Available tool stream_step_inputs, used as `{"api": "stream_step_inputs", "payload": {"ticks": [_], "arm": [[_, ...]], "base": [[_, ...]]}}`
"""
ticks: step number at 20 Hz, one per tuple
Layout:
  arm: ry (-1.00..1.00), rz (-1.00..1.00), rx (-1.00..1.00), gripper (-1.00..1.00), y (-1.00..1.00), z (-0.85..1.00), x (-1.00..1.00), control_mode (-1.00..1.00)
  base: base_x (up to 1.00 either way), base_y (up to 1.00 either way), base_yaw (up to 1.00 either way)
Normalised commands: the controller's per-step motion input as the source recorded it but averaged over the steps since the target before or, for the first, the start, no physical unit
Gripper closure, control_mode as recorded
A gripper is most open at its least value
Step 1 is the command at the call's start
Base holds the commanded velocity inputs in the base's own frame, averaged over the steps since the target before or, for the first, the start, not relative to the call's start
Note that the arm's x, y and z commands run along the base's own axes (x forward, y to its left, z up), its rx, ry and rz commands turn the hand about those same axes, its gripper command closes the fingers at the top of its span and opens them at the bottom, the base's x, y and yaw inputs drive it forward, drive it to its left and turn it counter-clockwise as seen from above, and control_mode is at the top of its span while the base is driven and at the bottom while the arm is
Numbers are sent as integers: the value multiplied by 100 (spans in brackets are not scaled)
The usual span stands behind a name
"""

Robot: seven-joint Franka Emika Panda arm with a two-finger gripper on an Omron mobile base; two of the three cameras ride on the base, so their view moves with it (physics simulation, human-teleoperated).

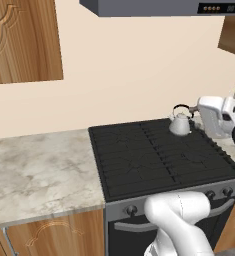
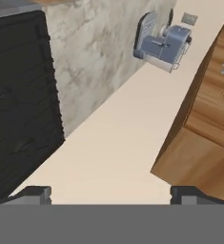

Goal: Pick the kettle from the cabinet and place it on a stove burner. Then pick the pot from the counter and place it on another stove burner. Finally, turn both burners on.

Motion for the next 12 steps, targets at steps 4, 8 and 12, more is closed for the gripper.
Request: {"api": "stream_step_inputs", "payload": {"ticks": [4,8,12], "arm": [[0,0,0,-100,0,-1,-9,-100],[-8,0,0,-100,0,0,-14,-100],[-15,0,0,-100,0,0,-50,-100]], "base": [[0,0,0],[0,0,0],[0,0,0]]}}
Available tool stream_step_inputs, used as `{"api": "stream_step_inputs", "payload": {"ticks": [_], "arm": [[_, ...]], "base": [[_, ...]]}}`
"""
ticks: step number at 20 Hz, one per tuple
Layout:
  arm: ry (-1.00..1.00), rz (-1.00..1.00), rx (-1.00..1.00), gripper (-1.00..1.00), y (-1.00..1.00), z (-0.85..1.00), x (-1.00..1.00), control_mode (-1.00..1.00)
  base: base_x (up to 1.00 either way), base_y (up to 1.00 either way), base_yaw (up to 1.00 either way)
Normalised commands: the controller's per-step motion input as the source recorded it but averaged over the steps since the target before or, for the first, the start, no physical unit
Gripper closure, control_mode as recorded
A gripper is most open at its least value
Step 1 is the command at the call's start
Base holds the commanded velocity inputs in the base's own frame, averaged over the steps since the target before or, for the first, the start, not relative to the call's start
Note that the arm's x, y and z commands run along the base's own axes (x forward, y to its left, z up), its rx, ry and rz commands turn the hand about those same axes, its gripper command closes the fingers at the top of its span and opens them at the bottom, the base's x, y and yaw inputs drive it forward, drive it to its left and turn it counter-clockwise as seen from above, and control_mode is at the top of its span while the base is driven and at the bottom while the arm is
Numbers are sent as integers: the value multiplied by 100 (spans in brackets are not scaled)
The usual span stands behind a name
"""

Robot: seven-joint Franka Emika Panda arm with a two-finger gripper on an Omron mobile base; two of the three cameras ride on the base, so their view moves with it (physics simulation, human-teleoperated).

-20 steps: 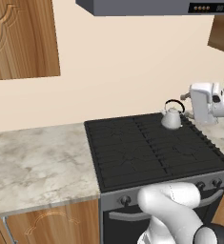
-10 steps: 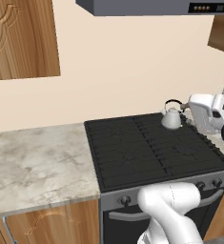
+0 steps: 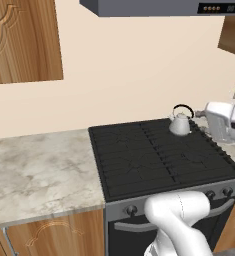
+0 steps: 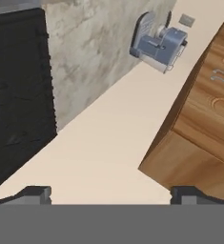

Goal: Pick the kettle from the cabinet and place it on a stove burner. Then pick the pot from the counter and place it on another stove burner. Finally, turn both burners on.

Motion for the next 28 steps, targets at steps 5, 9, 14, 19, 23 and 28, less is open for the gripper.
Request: {"api": "stream_step_inputs", "payload": {"ticks": [5,9,14,19,23,28], "arm": [[-12,0,0,-100,0,0,-51,-100],[-9,0,0,-100,0,0,-61,-100],[-6,0,0,-100,2,-2,-39,100],[0,0,0,-100,0,0,0,100],[0,0,0,-100,0,0,0,100],[0,0,0,-100,0,0,0,100]], "base": [[0,0,0],[0,0,0],[-11,0,0],[-79,5,0],[-84,3,0],[-76,1,0]]}}
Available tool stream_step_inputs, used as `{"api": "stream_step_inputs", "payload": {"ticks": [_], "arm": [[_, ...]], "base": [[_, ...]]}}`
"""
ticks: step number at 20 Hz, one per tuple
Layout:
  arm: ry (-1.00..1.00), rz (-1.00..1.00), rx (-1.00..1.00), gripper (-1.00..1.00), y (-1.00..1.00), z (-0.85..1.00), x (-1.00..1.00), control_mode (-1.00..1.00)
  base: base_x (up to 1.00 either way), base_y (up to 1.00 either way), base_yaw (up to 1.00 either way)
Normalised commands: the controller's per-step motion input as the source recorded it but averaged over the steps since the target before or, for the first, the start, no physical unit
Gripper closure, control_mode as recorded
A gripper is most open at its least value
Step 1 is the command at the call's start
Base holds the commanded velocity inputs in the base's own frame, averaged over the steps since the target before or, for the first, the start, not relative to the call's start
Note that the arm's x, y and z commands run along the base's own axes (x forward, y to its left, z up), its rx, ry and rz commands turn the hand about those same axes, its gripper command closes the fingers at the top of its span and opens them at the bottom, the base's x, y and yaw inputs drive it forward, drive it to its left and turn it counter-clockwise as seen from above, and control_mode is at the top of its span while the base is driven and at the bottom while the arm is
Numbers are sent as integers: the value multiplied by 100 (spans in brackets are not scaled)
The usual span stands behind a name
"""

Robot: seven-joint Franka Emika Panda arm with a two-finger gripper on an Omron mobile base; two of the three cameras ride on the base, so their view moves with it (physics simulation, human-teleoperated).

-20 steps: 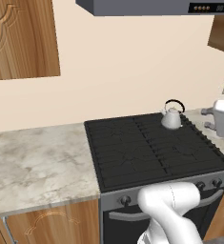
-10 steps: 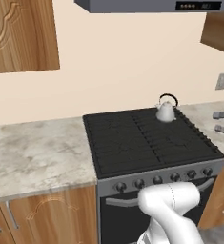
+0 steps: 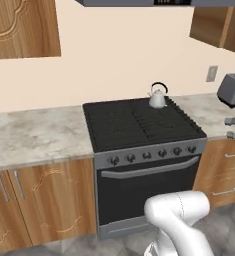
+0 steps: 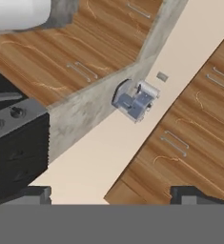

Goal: Pick the kettle from the cabinet and place it on a stove burner. Then pick the pot from the counter and place it on another stove burner. Finally, turn both burners on.

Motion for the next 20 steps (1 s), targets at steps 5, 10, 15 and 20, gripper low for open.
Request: {"api": "stream_step_inputs", "payload": {"ticks": [5,10,15,20], "arm": [[0,0,0,-100,0,0,0,100],[0,0,0,-100,0,0,0,100],[0,0,0,-100,0,0,0,100],[0,0,0,-100,0,0,0,100]], "base": [[-74,-11,-3],[-50,-40,-3],[-16,-64,0],[-12,-68,0]]}}
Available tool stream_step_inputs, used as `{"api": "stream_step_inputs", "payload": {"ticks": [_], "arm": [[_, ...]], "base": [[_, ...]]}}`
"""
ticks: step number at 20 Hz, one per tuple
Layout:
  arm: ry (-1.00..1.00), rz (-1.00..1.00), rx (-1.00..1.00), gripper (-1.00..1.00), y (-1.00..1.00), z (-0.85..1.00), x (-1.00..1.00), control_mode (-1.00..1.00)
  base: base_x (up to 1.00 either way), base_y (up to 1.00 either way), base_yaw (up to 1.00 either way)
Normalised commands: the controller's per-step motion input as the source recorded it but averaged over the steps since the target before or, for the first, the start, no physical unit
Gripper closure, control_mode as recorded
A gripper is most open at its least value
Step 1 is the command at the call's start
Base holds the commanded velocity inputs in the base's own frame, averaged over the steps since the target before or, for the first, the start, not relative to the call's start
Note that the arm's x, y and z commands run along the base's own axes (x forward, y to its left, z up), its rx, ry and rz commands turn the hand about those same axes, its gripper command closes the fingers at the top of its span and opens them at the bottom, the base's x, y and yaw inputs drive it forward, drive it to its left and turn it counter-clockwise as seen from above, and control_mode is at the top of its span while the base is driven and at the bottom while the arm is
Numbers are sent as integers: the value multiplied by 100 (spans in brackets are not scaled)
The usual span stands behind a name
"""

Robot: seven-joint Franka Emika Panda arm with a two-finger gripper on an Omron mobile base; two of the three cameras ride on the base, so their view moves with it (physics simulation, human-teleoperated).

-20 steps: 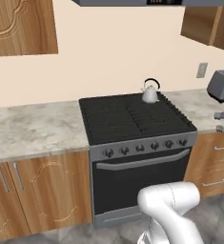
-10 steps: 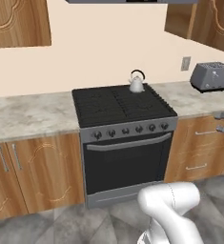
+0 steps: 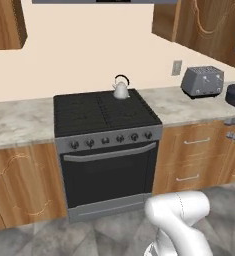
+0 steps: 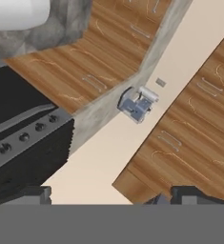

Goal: Pick the kettle from the cabinet and place it on a stove burner. Then pick the pot from the counter and place it on another stove burner. Finally, turn both burners on.

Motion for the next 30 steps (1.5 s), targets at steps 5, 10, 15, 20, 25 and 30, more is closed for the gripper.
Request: {"api": "stream_step_inputs", "payload": {"ticks": [5,10,15,20,25,30], "arm": [[0,0,0,-100,0,0,0,100],[0,0,0,-100,0,0,0,100],[0,0,0,-100,0,0,0,100],[0,0,0,-100,0,0,0,100],[0,0,0,-100,0,0,0,100],[0,0,0,-100,0,0,0,100]], "base": [[-13,-66,0],[-19,-66,0],[-16,-65,0],[-2,-66,0],[5,-66,0],[44,-50,0]]}}
